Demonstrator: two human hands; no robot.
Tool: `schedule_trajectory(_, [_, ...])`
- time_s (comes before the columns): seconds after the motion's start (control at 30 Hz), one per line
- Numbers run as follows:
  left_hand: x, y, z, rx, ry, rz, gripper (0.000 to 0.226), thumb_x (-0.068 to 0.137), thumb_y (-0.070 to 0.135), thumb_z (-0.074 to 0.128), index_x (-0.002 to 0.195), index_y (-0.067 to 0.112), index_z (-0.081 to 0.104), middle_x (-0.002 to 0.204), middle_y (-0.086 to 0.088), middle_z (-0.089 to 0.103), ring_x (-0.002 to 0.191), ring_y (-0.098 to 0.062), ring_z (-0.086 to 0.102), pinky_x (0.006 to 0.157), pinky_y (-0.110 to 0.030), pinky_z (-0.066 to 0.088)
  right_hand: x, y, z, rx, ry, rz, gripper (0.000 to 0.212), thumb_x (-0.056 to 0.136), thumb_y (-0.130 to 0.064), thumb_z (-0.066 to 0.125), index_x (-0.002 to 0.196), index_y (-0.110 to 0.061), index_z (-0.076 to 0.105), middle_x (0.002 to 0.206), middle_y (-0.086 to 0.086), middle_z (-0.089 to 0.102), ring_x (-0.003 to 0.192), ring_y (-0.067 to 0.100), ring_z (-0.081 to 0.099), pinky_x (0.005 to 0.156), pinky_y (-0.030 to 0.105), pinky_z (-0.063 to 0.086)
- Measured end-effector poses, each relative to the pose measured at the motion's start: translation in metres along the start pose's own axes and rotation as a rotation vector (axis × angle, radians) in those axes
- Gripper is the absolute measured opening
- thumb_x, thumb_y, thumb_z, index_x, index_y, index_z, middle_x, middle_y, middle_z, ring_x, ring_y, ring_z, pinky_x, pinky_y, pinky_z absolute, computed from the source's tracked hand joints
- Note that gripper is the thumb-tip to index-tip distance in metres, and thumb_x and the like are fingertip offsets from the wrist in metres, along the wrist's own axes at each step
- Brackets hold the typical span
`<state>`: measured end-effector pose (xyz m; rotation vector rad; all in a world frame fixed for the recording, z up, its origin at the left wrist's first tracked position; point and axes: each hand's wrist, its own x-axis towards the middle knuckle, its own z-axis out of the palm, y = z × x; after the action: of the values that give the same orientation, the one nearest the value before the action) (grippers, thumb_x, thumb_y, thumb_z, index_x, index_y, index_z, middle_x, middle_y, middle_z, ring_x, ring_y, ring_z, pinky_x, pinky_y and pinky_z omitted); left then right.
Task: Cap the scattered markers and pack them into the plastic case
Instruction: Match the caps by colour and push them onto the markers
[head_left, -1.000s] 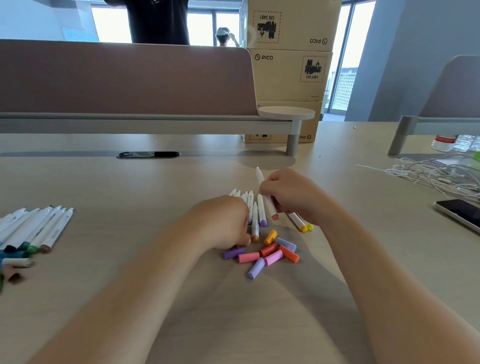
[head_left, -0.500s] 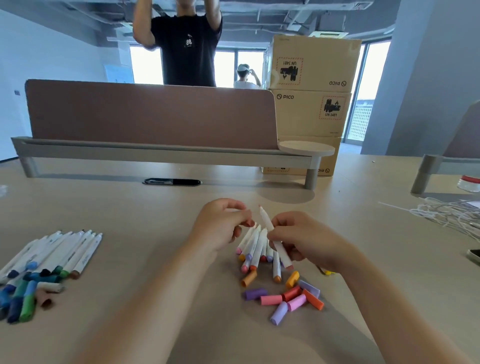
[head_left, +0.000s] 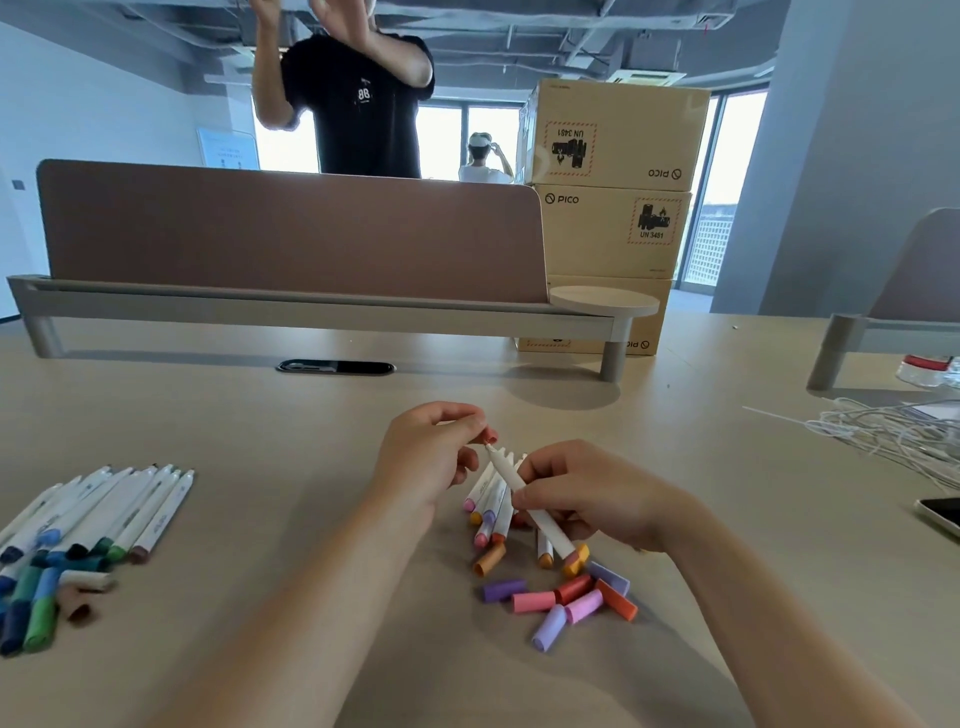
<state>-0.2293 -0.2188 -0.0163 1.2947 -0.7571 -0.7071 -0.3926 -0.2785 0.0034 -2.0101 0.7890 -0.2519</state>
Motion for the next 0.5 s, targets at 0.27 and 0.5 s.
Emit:
schedule_trajectory(0.27, [0.0013, 0.0010, -0.0020, -0.006, 0.040, 0.019, 0.006, 0.091, 0.008, 0.063, 0.092, 0.008, 0.068, 0.080, -0.011, 0.074, 0.050, -0.016, 0.051, 0.046, -0.024, 0.037, 0.0006, 0.0021, -0.0020, -0.011, 0.013, -0.001, 0.022, 0.091, -0.016, 0.061, 0.101, 0.002, 0.068, 0.075, 0.006, 0.059, 0.055, 0.011, 0.047, 0.052, 0.020, 0.041])
schedule_trajectory(0.5, [-0.0049, -0.0010, 0.0050, 0.123, -0.002, 0.085, 0.005, 0.089, 0.006, 0.063, 0.090, 0.004, 0.067, 0.077, -0.008, 0.074, 0.050, -0.017, 0.054, 0.048, -0.027, 0.041, 0.0050, 0.0039, -0.0023, -0.080, 0.101, -0.034, 0.020, 0.095, -0.023, 0.061, 0.099, -0.007, 0.072, 0.087, 0.015, 0.070, 0.059, 0.009, 0.056, 0.056, 0.020, 0.047])
